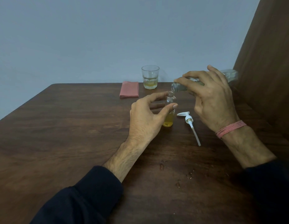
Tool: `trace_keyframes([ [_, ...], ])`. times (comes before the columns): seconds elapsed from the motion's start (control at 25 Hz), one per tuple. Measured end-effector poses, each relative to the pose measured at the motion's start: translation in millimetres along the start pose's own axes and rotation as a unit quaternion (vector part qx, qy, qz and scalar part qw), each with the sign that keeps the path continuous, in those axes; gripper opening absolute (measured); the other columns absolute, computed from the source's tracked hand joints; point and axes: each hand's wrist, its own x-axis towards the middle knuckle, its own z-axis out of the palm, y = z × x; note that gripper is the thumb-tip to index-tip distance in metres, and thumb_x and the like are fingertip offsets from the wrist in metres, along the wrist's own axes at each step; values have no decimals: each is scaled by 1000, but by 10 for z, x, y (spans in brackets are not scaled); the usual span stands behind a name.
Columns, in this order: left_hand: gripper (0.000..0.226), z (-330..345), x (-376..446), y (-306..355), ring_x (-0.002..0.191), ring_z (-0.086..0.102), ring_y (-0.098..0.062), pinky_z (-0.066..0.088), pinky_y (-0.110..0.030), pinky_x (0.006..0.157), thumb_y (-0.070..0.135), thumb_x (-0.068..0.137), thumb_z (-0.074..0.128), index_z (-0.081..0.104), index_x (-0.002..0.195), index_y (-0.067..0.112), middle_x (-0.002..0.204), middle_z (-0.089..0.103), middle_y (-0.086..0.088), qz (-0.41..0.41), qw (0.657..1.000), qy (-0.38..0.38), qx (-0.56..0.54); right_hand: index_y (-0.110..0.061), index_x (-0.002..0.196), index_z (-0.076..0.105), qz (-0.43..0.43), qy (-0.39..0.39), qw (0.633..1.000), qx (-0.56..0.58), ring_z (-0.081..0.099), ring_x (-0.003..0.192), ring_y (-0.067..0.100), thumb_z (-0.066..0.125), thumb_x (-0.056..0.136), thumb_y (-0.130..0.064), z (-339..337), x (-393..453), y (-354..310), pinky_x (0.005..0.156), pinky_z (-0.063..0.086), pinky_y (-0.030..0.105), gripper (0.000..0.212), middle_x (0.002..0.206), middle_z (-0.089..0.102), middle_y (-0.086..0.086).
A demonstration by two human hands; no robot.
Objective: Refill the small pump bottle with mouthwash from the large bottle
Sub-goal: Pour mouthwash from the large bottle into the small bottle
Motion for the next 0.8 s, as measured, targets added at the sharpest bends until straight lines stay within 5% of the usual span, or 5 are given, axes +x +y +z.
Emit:
trace_keyframes([
  [0.8, 53, -5, 3, 7, 110, 79, 9, 66, -20, 95, 42, 88, 97, 83, 136, 26, 121, 87, 11, 0, 1000, -1, -14, -23, 144, 71, -2, 2, 1000, -10, 64, 128, 35, 71, 83, 20, 2, 10, -9, 133, 27, 52, 74, 139, 70, 8],
])
